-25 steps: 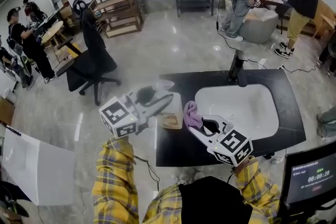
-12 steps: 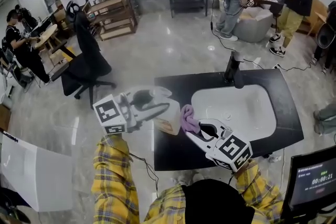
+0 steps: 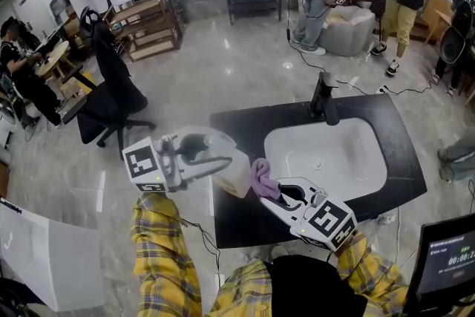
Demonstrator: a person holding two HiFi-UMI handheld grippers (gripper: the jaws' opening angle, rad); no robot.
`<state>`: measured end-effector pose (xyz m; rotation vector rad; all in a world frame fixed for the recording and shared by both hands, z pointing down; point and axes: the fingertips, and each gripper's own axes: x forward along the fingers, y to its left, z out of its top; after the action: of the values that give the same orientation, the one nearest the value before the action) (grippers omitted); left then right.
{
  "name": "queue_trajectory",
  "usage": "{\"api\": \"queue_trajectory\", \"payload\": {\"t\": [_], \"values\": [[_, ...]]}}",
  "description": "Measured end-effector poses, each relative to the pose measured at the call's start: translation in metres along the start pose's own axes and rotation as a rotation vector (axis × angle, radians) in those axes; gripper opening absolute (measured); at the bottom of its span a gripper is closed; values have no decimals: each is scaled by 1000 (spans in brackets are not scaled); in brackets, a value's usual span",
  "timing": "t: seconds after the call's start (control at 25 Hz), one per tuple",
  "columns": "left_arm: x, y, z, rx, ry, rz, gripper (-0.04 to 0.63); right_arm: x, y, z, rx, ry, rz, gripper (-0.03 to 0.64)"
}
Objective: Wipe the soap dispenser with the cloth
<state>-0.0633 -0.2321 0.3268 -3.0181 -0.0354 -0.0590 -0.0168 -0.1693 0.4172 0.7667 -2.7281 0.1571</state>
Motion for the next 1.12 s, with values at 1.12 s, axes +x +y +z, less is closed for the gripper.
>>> {"api": "queue_trajectory", "payload": {"t": [1.12], "values": [[-58,-8,6,-84,-137,846,204,-2,9,54,-430,-39,-38,81]]}}
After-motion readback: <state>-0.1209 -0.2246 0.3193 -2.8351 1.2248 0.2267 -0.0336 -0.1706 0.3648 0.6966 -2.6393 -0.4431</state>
